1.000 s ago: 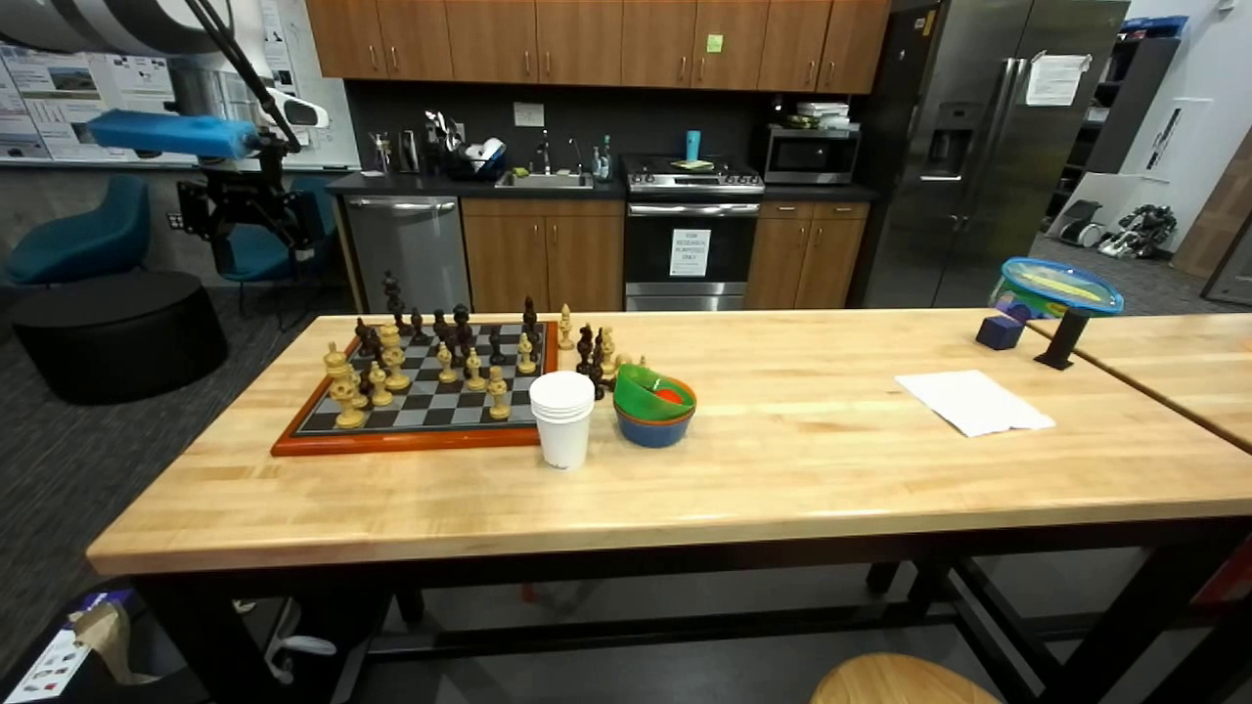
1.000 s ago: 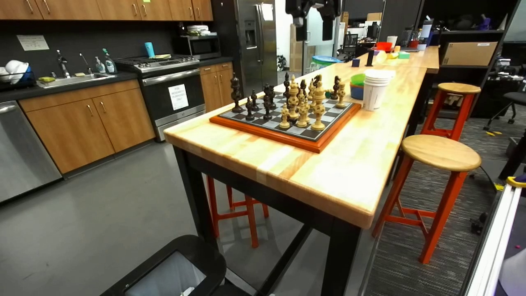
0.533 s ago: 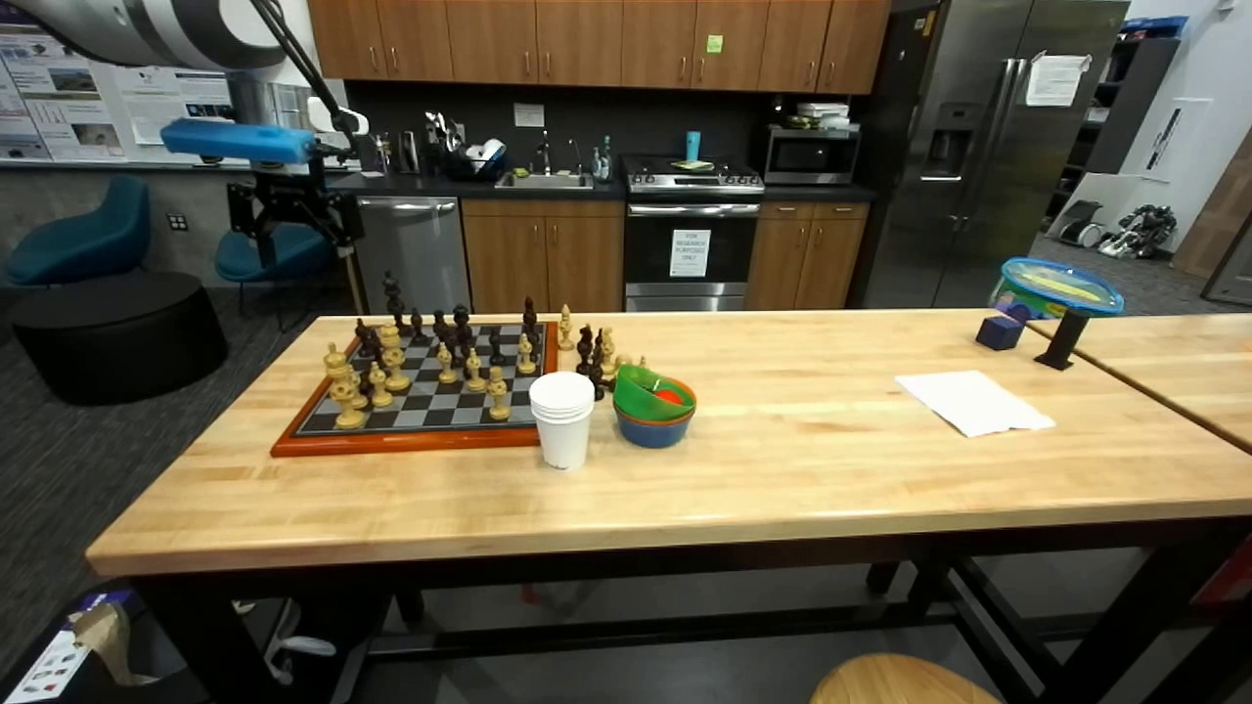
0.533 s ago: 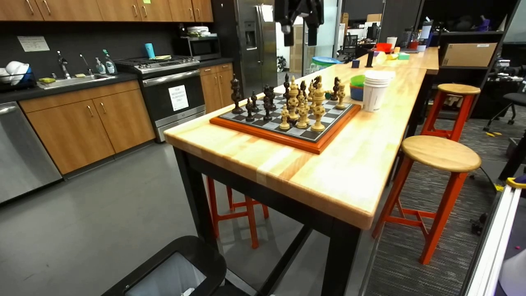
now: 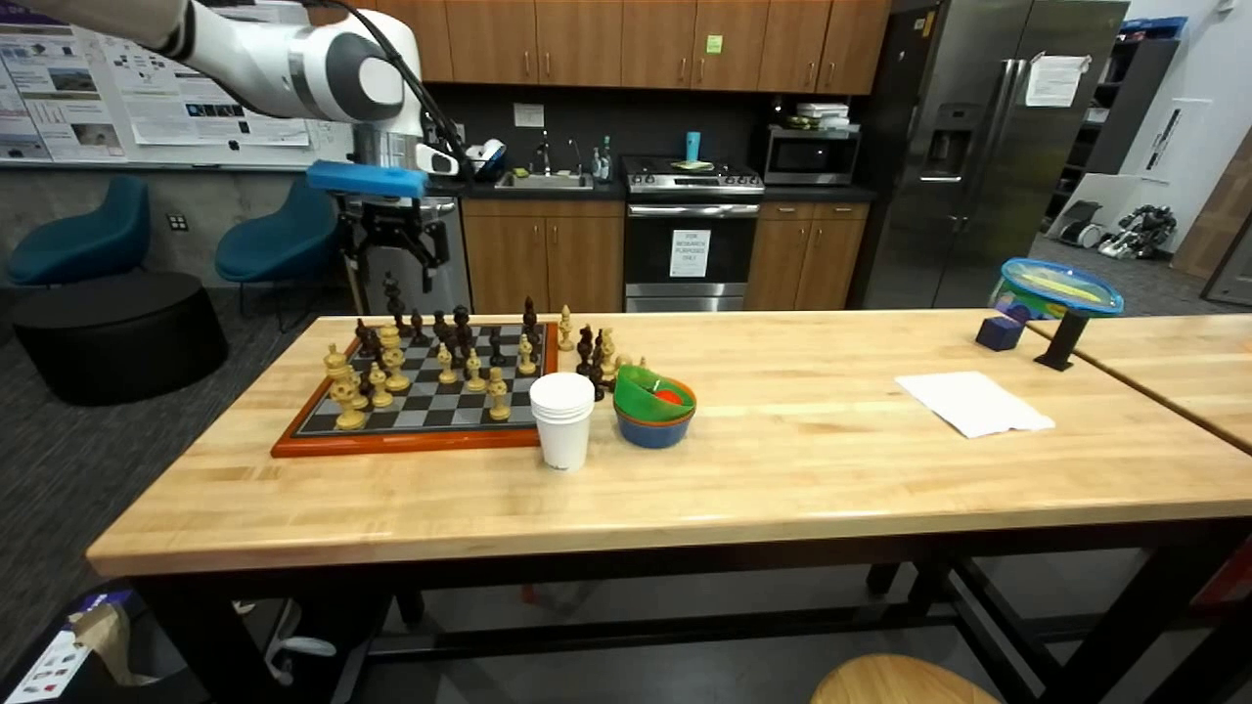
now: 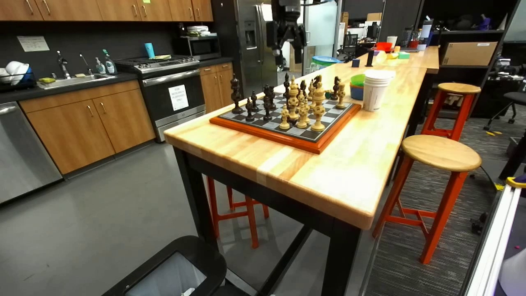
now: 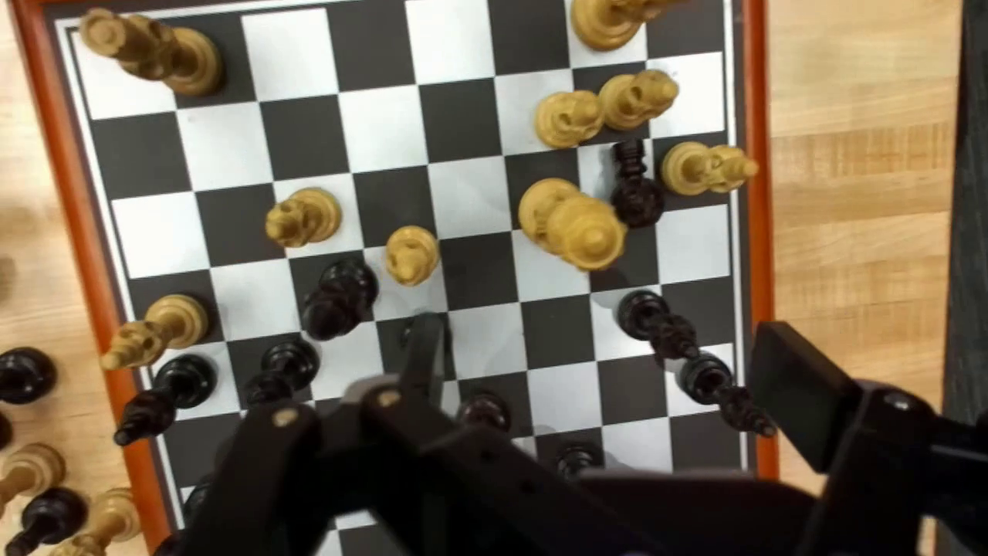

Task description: Remove one black piece from the chess board

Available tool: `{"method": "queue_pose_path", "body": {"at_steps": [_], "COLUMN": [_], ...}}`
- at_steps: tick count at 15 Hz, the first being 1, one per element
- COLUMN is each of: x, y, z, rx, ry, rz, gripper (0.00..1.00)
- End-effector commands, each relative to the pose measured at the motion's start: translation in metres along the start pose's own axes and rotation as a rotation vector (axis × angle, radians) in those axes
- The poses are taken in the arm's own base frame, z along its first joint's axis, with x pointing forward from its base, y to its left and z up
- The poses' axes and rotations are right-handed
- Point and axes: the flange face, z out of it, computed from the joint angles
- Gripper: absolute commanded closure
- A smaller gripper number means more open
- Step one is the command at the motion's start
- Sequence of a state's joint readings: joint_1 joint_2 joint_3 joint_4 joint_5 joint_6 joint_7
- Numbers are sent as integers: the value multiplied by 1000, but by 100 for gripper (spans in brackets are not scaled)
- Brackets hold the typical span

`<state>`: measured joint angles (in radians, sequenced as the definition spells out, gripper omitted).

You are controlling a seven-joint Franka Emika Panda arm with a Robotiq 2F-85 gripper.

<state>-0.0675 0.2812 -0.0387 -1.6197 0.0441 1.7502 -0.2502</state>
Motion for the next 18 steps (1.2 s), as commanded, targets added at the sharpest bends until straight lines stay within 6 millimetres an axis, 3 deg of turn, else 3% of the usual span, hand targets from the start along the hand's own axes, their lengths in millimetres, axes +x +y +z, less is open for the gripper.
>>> {"method": "queue_pose_path", "body": {"at_steps": [1, 7, 18], "x": [24, 49, 83], "y": [42, 84, 118], "z": [-4, 9, 42], "rx": [17, 58, 93], "ry": [-36, -84, -136], "rz": [2, 18, 29], "gripper": [0, 0, 0]}}
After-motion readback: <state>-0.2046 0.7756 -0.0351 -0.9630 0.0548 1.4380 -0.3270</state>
